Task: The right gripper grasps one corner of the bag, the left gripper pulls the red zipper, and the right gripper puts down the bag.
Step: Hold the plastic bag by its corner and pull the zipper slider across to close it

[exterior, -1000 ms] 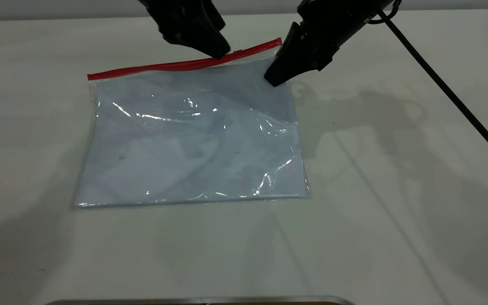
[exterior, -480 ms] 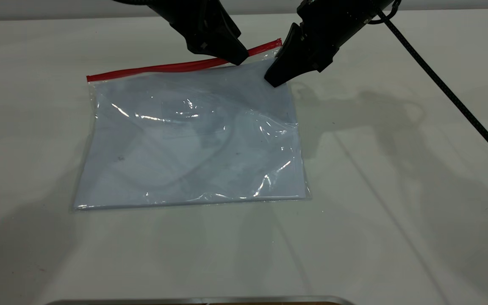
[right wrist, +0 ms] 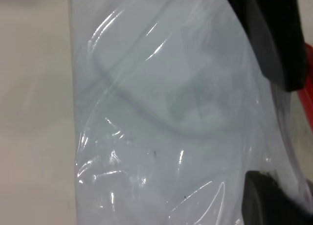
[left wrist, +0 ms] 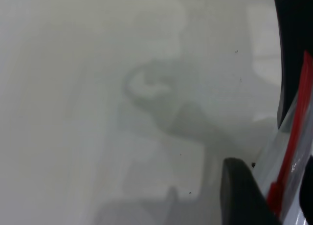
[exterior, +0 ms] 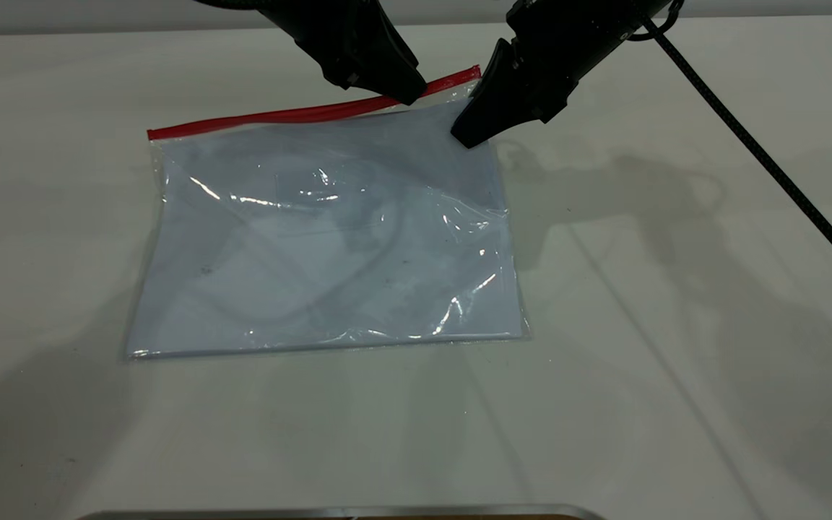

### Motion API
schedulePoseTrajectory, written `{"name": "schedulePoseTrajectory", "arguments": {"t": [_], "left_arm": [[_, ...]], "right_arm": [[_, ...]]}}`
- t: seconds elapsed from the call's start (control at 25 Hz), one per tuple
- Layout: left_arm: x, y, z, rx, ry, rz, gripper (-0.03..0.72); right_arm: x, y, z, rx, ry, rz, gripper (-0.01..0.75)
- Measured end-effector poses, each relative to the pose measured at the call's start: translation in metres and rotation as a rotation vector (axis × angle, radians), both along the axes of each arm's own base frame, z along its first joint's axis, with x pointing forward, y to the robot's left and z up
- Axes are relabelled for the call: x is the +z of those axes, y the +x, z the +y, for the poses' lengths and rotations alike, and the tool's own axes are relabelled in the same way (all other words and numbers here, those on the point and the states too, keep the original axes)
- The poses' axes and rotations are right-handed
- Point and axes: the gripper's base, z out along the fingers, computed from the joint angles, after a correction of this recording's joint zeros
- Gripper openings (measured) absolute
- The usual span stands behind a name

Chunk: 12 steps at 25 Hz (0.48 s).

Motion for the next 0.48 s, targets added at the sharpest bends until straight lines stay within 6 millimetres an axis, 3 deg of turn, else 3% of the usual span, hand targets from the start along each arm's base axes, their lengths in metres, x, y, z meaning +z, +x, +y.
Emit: {"name": "schedulePoseTrajectory", "arguments": {"t": [0.16, 0.48], "left_arm": [[0.0, 0.0, 0.0, 0.004, -0.001, 0.004, 0.286], [-0.0076, -0.0004, 0.0, 0.011, 0.001, 0.024, 0.277]], "right_arm": [[0.0, 0.0, 0.0, 0.0, 0.0, 0.0, 0.033], [0.0, 0.0, 0.0, 0.0, 0.0, 0.0, 0.033]]}}
